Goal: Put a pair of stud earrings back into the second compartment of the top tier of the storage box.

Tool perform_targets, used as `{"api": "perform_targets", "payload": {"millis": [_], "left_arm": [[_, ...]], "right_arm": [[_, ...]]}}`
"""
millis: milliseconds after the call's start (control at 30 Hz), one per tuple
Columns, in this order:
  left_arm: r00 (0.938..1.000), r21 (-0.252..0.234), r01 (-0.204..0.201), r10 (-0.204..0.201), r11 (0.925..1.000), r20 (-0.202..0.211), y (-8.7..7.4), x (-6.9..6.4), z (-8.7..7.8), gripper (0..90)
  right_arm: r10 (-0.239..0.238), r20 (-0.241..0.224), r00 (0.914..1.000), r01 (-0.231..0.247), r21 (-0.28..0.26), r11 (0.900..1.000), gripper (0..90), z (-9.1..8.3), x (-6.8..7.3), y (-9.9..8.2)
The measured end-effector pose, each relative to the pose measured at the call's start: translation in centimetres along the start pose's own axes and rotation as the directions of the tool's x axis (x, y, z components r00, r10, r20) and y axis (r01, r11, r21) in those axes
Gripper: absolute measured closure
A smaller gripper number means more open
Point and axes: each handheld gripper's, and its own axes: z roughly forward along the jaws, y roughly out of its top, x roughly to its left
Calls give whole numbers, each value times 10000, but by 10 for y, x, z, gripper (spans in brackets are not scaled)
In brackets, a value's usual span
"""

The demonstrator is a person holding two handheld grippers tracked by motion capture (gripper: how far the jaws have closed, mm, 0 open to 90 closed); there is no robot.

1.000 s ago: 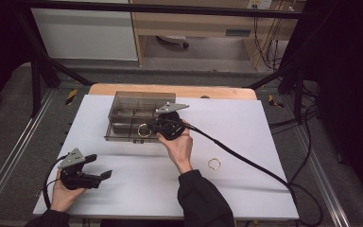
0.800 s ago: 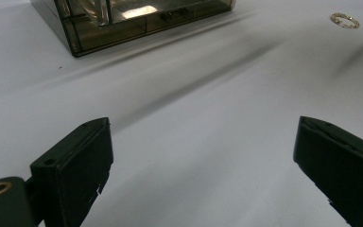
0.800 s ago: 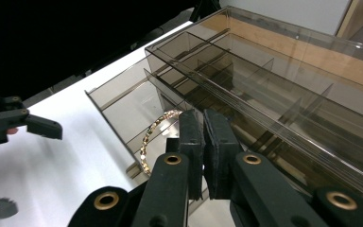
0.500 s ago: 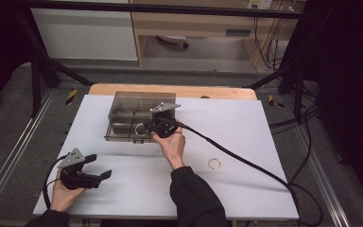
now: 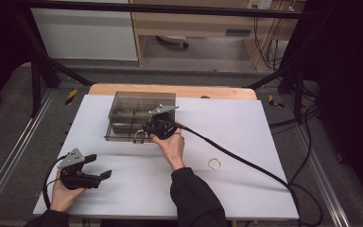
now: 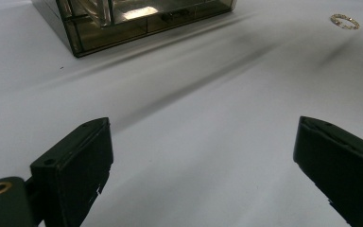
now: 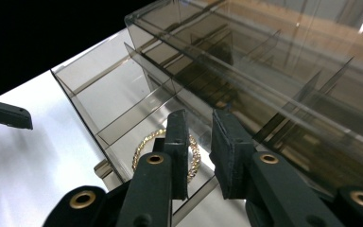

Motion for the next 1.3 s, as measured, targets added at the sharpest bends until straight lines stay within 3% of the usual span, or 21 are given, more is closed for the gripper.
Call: {"api": "perform_targets", "payload": {"millis": [167,367,700,967,1300], "left_arm": [[10000,5,-26,26,10000,-12,0,0,0,55],[10000,24,-23,23,10000,-28,0,-1,0,55],[10000,34,-22,22,10000,-46,0,-1,0,55],[10000,48,-27,28,10000,-51,0,-1,1,55],[10000,79,-29,29,10000,-52,0,-1,1,55]], "right_arm": [[-303,34,9995,305,-438,9986,655,-17,5,7],[-625,223,9978,638,-636,9959,438,-41,9,12],[-650,570,9963,689,-685,9953,178,-83,-8,-6],[-332,982,9946,396,-645,9971,66,-115,-30,-31],[-190,1343,9908,218,-195,9996,38,-146,-53,-65]]}}
